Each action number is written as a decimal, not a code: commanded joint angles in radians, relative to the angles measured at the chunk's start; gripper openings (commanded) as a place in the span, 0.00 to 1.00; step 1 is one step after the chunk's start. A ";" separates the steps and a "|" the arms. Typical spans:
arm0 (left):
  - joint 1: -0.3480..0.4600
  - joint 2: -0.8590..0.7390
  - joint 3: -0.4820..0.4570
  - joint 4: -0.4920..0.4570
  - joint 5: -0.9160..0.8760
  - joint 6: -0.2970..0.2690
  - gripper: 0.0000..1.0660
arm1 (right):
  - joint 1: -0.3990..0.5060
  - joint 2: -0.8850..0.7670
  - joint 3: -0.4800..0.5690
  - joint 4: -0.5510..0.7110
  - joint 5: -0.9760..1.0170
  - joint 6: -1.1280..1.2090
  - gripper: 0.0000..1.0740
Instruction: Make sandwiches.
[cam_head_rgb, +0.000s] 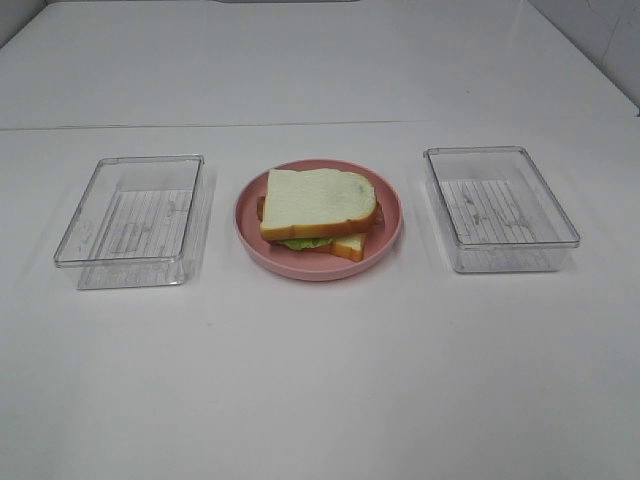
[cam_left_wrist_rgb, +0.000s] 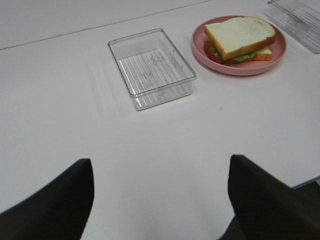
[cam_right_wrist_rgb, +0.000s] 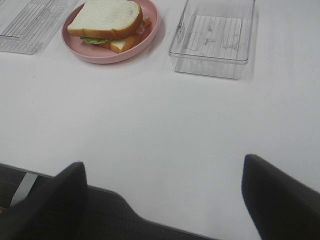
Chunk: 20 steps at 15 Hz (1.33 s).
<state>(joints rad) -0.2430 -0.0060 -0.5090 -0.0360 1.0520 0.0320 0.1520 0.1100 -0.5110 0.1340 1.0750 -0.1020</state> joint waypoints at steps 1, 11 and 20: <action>0.074 -0.020 0.005 -0.001 -0.012 0.002 0.67 | -0.059 -0.007 0.006 0.008 -0.012 -0.012 0.73; 0.267 -0.023 0.005 -0.001 -0.012 0.002 0.67 | -0.150 -0.118 0.006 0.018 -0.013 -0.011 0.73; 0.267 -0.019 0.005 -0.001 -0.012 0.002 0.67 | -0.150 -0.129 0.006 0.020 -0.013 -0.011 0.73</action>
<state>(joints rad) 0.0190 -0.0060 -0.5090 -0.0360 1.0520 0.0320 0.0040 -0.0070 -0.5060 0.1510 1.0740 -0.1020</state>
